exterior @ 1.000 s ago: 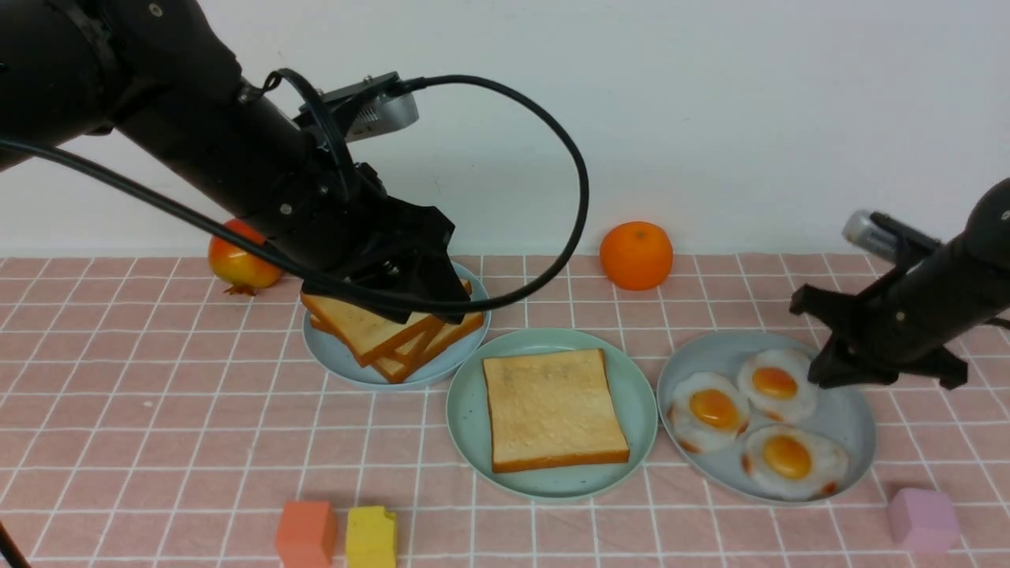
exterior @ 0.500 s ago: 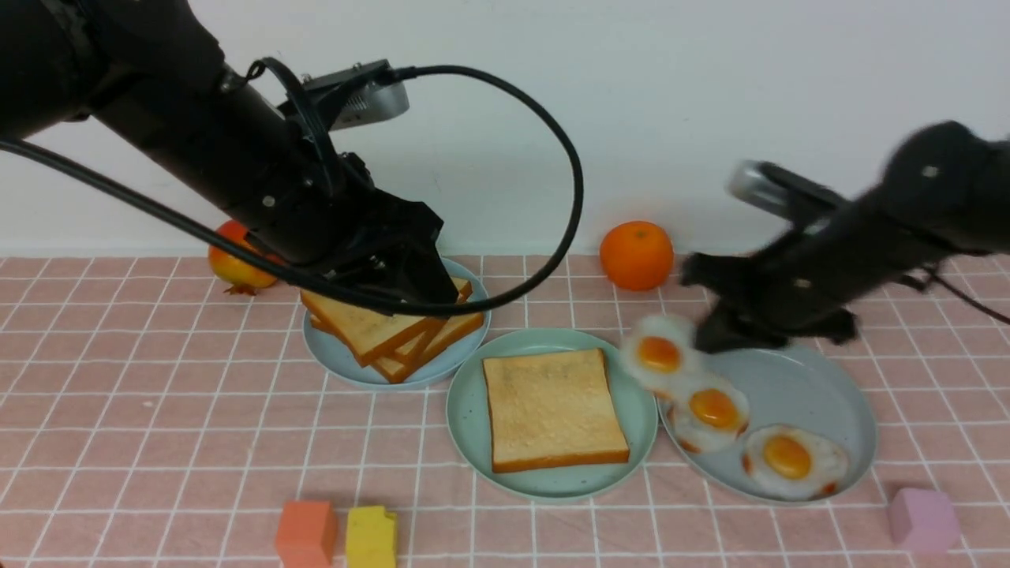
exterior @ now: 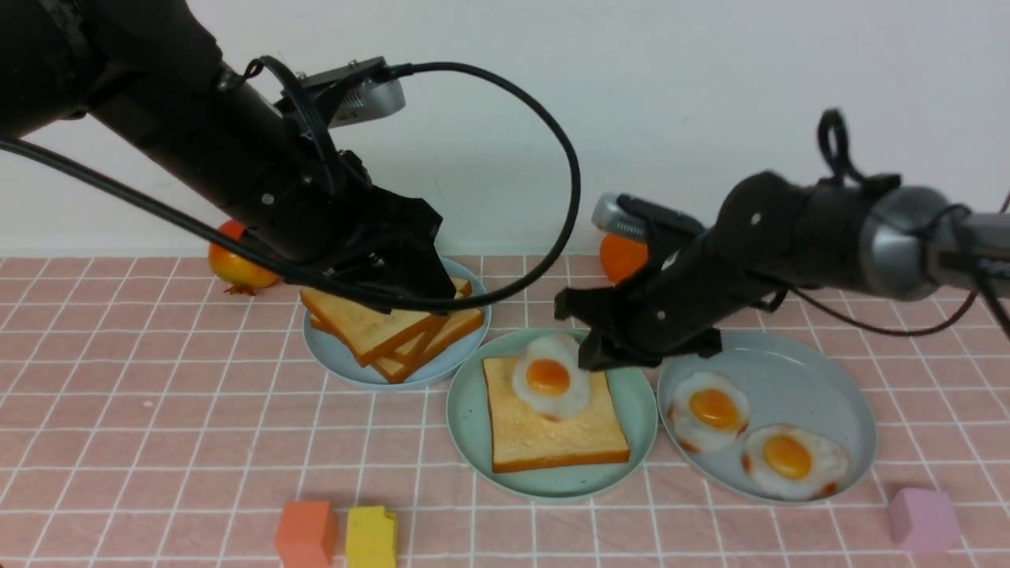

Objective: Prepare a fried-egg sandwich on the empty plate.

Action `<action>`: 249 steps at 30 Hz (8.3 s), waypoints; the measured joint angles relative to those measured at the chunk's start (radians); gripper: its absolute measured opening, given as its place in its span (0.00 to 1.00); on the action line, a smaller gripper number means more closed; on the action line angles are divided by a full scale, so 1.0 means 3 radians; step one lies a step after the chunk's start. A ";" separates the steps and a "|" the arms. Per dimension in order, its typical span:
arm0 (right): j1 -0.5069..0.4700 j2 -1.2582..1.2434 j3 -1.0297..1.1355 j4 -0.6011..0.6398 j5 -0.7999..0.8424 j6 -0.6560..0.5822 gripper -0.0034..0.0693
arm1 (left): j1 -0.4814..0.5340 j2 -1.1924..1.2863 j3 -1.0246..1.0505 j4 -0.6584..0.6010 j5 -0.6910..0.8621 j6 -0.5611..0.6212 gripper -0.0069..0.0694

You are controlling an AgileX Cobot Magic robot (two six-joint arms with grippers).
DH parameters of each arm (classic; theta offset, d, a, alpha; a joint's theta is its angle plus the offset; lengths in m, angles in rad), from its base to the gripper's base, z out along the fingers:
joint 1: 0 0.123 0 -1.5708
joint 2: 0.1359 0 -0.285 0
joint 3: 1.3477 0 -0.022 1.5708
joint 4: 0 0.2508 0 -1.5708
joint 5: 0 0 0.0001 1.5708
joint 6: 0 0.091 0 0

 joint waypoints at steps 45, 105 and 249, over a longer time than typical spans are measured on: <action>-0.0003 -0.1966 -0.0010 -0.0393 0.1738 0.0258 0.64 | 0.1235 0.1721 -0.0493 -0.1186 -0.1235 -0.0008 0.69; -0.0003 -0.2367 -0.0008 -0.1241 0.2129 0.0793 0.49 | 0.0216 0.1132 -0.0224 -0.1531 -0.0596 0.1666 0.21; -0.0003 -0.6801 0.3539 -0.1090 0.0258 -0.0098 0.06 | 0.0368 -0.4693 0.2949 0.1838 -0.1118 -0.1866 0.11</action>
